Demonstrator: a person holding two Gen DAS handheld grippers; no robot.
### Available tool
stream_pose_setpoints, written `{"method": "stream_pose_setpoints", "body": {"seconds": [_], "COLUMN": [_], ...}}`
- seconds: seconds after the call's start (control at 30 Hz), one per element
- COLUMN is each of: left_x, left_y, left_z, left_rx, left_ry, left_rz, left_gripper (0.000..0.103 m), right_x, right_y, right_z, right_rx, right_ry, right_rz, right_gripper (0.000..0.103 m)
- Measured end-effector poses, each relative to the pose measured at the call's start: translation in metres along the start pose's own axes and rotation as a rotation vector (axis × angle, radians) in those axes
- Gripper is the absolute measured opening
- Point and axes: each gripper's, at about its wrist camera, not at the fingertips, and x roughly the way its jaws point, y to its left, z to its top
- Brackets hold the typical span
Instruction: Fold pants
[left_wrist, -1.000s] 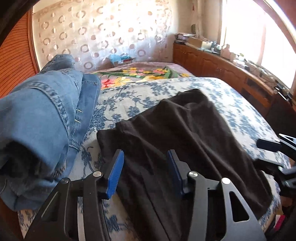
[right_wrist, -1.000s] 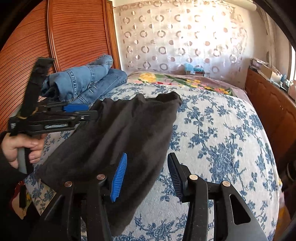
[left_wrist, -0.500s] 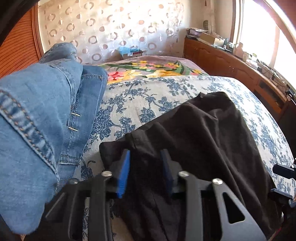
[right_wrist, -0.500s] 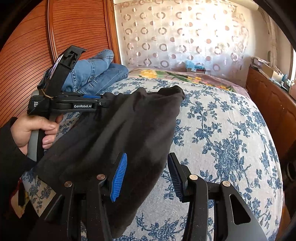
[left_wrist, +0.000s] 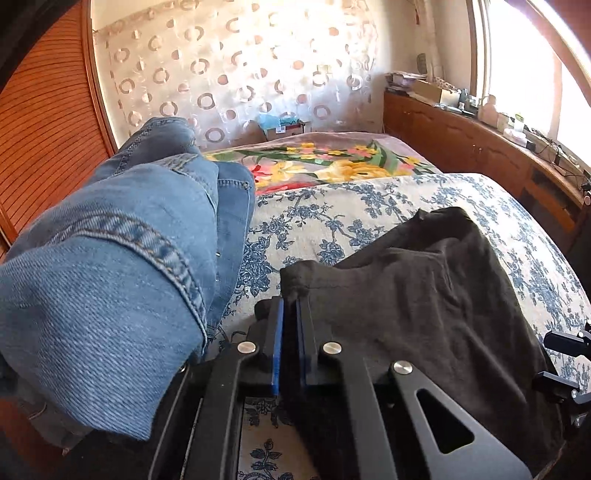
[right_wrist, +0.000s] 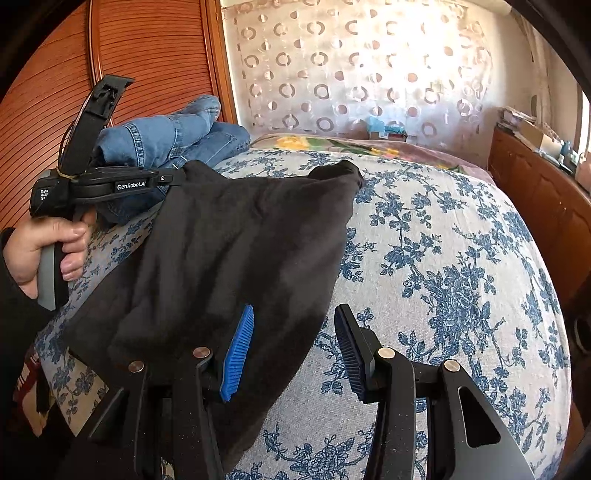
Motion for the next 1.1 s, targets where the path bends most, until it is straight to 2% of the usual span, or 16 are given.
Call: {"method": "stream_pose_setpoints", "body": {"seconds": [0.13, 0.27, 0.33, 0.57, 0.7, 0.83, 0.9, 0.97, 1.03, 1.1], "left_x": [-0.002, -0.009, -0.016, -0.036, -0.029, -0.027, -0.029, -0.031, -0.037, -0.045], "left_y": [-0.003, -0.005, -0.008, -0.02, -0.022, -0.017, -0.017, -0.02, -0.02, -0.016], "left_z": [-0.004, -0.014, -0.021, -0.052, -0.063, -0.067, -0.069, -0.072, -0.075, -0.076], "left_rx": [-0.003, -0.009, 0.005, 0.03, 0.026, 0.0, 0.0, 0.016, 0.015, 0.011], "left_ry": [0.002, 0.013, 0.011, 0.026, 0.08, 0.085, 0.082, 0.077, 0.061, 0.035], "left_rz": [-0.007, -0.045, -0.053, -0.09, -0.109, -0.111, -0.124, -0.141, -0.147, -0.13], "left_gripper": [0.008, 0.025, 0.029, 0.029, 0.029, 0.029, 0.023, 0.008, 0.002, 0.001], "right_x": [0.0, 0.0, 0.0, 0.0, 0.001, 0.0, 0.001, 0.0, 0.0, 0.0], "right_y": [0.001, -0.001, -0.003, -0.005, -0.005, -0.005, -0.005, -0.005, -0.005, -0.005], "right_z": [-0.001, -0.002, -0.002, -0.002, -0.001, -0.002, -0.002, -0.002, -0.002, -0.002], "right_rx": [-0.003, 0.002, 0.01, 0.021, 0.023, 0.025, 0.024, 0.025, 0.025, 0.026], "right_ry": [-0.004, -0.008, -0.008, -0.008, -0.005, -0.007, -0.006, -0.006, -0.008, -0.01], "right_rz": [-0.001, 0.001, 0.005, 0.006, 0.006, 0.005, 0.006, 0.006, 0.006, 0.006], "right_gripper": [0.047, 0.047, 0.047, 0.047, 0.047, 0.047, 0.047, 0.047, 0.047, 0.047]}}
